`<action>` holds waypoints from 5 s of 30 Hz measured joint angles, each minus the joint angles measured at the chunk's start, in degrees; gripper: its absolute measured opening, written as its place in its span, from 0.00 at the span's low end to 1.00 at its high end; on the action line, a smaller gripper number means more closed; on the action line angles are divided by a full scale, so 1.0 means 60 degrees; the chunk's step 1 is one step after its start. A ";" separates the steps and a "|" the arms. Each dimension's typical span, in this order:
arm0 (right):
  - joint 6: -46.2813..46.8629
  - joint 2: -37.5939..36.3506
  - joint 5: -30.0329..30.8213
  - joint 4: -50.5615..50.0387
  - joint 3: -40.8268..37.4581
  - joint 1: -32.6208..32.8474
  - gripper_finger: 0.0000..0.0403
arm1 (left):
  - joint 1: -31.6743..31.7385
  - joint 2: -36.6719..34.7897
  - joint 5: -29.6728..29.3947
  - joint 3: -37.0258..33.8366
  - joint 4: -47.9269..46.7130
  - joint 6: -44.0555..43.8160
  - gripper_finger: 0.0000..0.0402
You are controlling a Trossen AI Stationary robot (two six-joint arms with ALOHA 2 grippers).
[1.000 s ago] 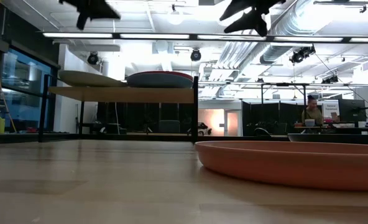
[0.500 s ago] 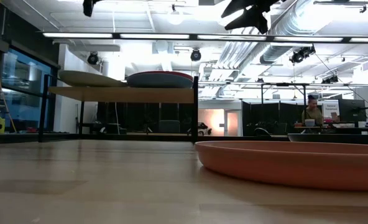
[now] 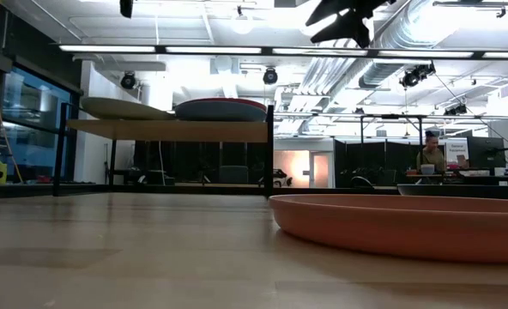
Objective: Place and stack plates onto a shelf
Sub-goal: Stack the dark blue plate on top of the gray plate on the shelf
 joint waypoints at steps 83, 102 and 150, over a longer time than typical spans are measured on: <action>1.8888 0.0903 -0.0436 -0.5702 -0.5650 0.6541 0.43 | 0.0000 -0.0004 -0.0368 0.0000 -0.0437 0.0255 0.28; 1.8280 0.0030 0.0789 -0.5664 -0.5876 0.5792 0.01 | 0.0018 -0.0311 -0.0432 0.0186 0.0308 0.0639 0.28; 0.4019 0.5136 0.1738 0.3614 0.2594 0.0124 0.00 | 0.0007 0.0216 -0.0528 0.1701 0.1659 0.0076 0.28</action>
